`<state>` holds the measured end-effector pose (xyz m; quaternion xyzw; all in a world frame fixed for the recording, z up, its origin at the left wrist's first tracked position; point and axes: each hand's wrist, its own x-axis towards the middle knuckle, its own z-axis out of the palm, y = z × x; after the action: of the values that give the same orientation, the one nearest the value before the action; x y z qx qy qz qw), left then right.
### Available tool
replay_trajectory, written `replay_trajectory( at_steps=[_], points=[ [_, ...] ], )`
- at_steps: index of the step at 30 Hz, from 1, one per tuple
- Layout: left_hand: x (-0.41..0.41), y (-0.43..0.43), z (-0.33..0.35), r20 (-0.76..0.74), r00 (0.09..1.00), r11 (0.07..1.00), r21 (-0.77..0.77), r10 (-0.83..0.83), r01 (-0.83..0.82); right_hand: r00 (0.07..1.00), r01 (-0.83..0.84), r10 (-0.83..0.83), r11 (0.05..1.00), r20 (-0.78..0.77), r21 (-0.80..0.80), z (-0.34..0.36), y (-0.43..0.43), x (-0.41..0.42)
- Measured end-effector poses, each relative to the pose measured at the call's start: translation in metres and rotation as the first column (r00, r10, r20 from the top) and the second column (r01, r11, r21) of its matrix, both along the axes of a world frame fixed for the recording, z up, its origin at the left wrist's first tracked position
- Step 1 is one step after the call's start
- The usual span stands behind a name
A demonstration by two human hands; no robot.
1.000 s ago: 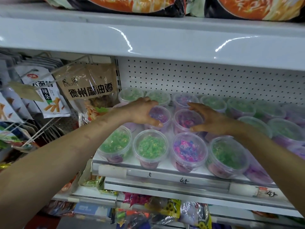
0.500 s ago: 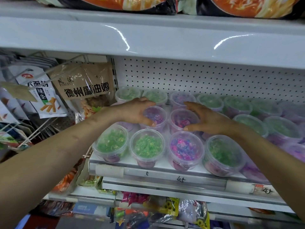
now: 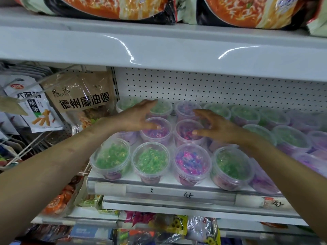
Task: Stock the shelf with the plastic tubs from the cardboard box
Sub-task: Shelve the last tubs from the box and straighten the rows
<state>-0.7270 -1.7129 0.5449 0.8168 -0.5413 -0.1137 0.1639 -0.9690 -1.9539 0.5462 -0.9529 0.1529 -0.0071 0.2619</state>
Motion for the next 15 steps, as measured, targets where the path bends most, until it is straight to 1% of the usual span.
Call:
replay_trajectory(
  at_steps=[2, 4, 6, 8, 11, 15],
  points=[
    [0.007, -0.010, 0.006, 0.059, 0.998, 0.998, -0.050, 0.037, -0.034, 0.992, 0.080, -0.075, 0.995, 0.099, -0.052, 0.003, -0.007, 0.003],
    [0.016, -0.024, 0.011, 0.116, 0.991, 0.998, -0.031, 0.066, -0.063, 0.979, 0.145, -0.129, 0.985, 0.159, -0.093, 0.007, -0.014, 0.010],
    [0.020, -0.039, 0.016, 0.141, 0.985, 0.995, 0.002, 0.101, -0.102, 0.975, 0.180, -0.161, 0.975, 0.151, -0.126, 0.009, -0.022, 0.020],
    [0.022, -0.054, 0.018, 0.168, 0.980, 0.992, 0.046, 0.107, -0.117, 0.975, 0.204, -0.190, 0.970, 0.111, -0.132, 0.009, -0.029, 0.030],
    [0.027, -0.068, 0.016, 0.181, 0.976, 0.986, 0.094, 0.119, -0.138, 0.979, 0.203, -0.199, 0.970, 0.044, -0.131, 0.008, -0.035, 0.042],
    [0.035, -0.071, 0.010, 0.202, 0.973, 0.982, 0.130, 0.109, -0.137, 0.981, 0.196, -0.193, 0.970, 0.034, -0.146, 0.005, -0.037, 0.049]
  ],
)
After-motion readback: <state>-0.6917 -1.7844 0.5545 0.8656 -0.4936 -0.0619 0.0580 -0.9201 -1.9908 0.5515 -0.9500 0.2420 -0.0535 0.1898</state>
